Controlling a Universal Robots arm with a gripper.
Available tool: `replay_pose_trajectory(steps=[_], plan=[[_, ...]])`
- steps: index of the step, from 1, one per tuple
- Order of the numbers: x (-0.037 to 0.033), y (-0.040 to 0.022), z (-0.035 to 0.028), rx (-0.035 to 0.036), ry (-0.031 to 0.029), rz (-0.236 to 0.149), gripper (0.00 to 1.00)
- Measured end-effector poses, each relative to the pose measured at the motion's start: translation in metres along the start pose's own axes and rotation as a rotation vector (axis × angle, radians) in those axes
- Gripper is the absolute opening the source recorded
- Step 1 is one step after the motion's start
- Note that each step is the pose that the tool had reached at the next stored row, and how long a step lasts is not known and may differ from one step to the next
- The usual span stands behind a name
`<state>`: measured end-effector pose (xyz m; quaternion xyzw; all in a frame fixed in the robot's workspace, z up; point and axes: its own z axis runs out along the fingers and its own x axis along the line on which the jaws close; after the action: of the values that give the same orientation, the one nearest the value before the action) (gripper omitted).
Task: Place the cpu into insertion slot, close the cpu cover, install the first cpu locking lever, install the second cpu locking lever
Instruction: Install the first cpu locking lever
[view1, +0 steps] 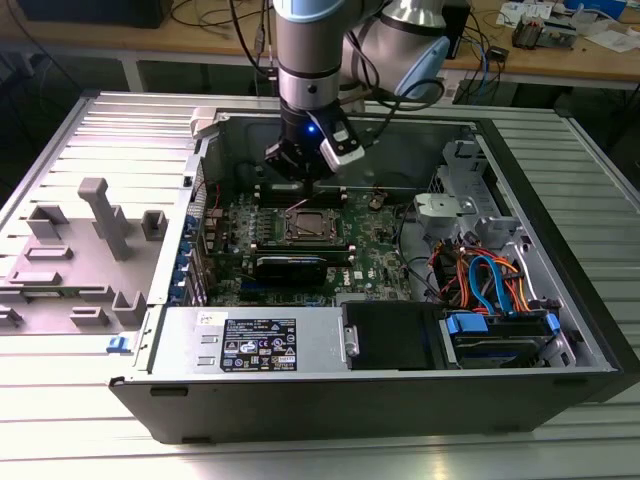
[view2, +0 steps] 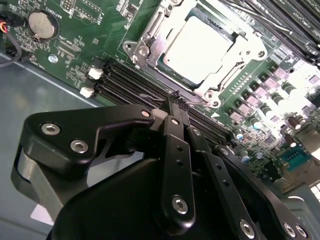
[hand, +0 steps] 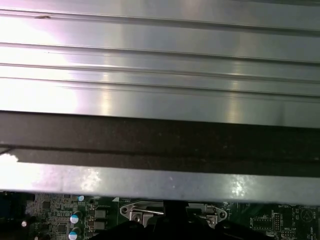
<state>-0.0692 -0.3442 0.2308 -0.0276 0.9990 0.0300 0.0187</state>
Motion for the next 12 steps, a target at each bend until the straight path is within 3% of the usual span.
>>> replay_pose_trajectory(steps=[12], plan=[[-0.0115,0.0001,0.0062,0.0022,-0.0001,0.000,0.11]])
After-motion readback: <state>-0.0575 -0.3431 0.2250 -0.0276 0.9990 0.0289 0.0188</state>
